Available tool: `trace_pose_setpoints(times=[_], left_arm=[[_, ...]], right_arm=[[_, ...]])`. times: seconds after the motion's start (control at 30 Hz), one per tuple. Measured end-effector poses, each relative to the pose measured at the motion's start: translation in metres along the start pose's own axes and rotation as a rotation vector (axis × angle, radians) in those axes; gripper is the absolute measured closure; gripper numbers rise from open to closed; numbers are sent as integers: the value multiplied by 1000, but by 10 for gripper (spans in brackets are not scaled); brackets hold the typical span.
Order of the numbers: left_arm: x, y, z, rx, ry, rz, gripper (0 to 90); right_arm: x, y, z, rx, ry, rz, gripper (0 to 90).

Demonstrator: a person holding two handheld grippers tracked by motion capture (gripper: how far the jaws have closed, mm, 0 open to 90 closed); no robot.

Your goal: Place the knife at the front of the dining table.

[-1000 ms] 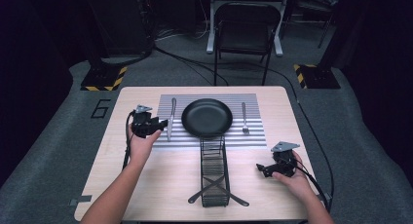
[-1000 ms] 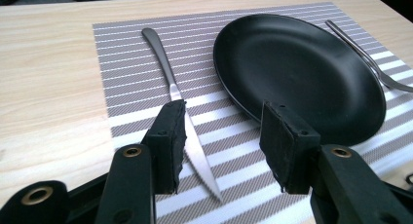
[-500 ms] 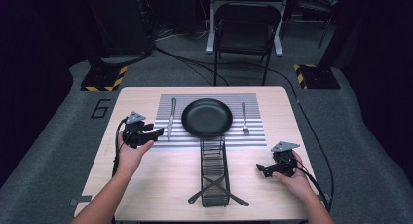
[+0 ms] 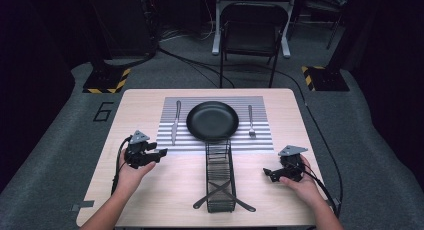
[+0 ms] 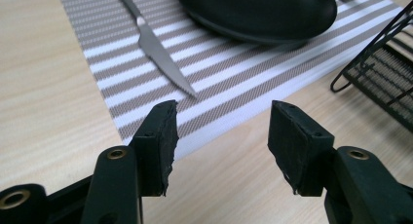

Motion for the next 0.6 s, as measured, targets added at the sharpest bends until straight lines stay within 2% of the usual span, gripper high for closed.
trace_pose_setpoints(times=[0.17,0.23,0.33,0.37,0.53,0.6], left_arm=[[0,17,7,-14,-13,17,426],[0,23,13,-6,-26,15,424],[2,30,21,-27,-45,25,421],[2,33,24,-22,-49,36,420],[0,42,35,-13,-97,58,414],[-3,42,40,-4,-126,45,396]], right_arm=[[0,0,0,0,0,0,0],[0,0,0,-1,-2,0,0],[0,0,0,-2,-2,1,0],[0,0,0,-2,-6,0,0],[0,0,1,-3,-9,0,0],[0,0,1,-2,-9,0,0]])
Point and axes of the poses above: each handheld gripper's, and its own axes: x roughly forward along the jaws, y roughly out of its underside, z roughly to its left, the point moved 7 cm from there along x, roughly forward along the jaws, and after that the axes turned 8 degrees about -z, right-handed, at the moved point
